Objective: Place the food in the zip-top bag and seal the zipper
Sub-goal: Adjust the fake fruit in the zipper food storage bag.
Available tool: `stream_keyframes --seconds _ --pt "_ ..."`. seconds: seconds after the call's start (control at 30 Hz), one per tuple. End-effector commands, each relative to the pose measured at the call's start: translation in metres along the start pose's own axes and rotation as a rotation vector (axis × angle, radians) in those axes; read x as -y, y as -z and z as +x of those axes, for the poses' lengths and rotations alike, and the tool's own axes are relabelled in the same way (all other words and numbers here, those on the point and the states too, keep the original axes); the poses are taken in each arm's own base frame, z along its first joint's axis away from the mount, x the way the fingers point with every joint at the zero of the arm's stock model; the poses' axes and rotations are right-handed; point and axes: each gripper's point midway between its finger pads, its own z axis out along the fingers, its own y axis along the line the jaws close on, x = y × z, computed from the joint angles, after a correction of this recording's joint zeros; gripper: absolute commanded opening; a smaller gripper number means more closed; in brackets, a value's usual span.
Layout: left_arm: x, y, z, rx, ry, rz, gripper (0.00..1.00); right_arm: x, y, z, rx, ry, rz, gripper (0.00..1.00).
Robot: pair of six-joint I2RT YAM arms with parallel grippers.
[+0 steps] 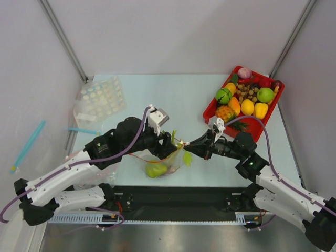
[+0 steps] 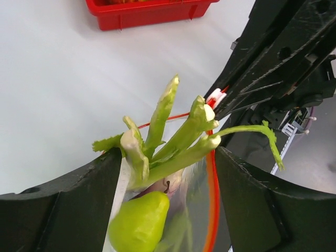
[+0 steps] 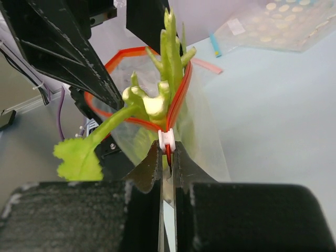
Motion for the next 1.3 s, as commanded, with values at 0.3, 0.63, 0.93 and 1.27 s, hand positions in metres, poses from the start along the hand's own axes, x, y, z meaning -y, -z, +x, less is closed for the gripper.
stream_keyframes --seconds 0.3,0.63,0.93,1.27 --pt "0.013 -0.033 -0.002 -0.029 -0.045 0.08 0.63 -0.009 0.002 -0.018 0.064 0.029 -0.042 0.0" --pt "0.008 -0.044 0.0 0.006 -0.017 0.053 0.38 -0.011 0.005 -0.017 0.068 0.04 -0.053 0.0" --pt "0.023 -0.056 0.013 0.049 -0.021 0.11 0.52 -0.01 0.006 -0.018 0.075 0.04 -0.046 0.0" --pt "0.023 -0.081 0.04 0.014 -0.074 0.07 0.0 -0.007 0.013 -0.024 0.109 0.05 -0.008 0.0"
